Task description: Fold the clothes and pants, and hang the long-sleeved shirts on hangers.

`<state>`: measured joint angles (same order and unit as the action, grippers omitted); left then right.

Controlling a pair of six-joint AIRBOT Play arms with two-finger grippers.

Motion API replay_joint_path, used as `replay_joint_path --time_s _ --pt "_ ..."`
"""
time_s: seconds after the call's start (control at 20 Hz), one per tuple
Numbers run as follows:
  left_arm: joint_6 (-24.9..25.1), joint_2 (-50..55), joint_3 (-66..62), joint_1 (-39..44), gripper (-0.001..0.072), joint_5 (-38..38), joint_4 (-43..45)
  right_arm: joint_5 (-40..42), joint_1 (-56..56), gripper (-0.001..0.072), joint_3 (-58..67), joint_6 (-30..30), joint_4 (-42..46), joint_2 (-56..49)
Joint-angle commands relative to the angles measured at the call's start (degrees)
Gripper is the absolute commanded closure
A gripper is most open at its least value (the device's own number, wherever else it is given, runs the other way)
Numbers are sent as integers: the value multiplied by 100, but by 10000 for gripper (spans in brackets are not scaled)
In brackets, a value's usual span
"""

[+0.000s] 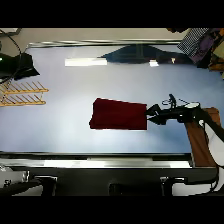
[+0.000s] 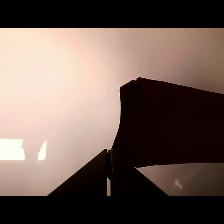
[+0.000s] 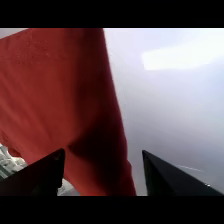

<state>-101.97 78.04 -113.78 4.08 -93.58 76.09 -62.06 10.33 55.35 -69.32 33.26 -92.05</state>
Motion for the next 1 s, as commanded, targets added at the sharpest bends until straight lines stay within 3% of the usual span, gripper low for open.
replay_joint_path --time_s 0.0,0.1,0.15,0.2,0.4,0.75,0.95 --pt "2 2 0 -7 692 0 0 391 -505 270 -22 -160 -96 -76" --pt "2 2 0 -4 692 -2 0 361 -597 474 -7 -160 -120 -61" --pt "2 2 0 -4 692 -2 0 304 -592 636 20 -162 -116 -44" --pt "4 2 0 -4 692 -2 0 251 -564 677 68 -162 -114 4" --pt "4 2 0 -4 692 -4 0 -63 -481 678 782 -503 -28 260" --pt "70 2 2 -4 692 -2 2 103 55 678 3108 -2426 1530 258" --pt "155 2 0 -7 692 -4 2 409 800 679 3768 -2747 1613 258"
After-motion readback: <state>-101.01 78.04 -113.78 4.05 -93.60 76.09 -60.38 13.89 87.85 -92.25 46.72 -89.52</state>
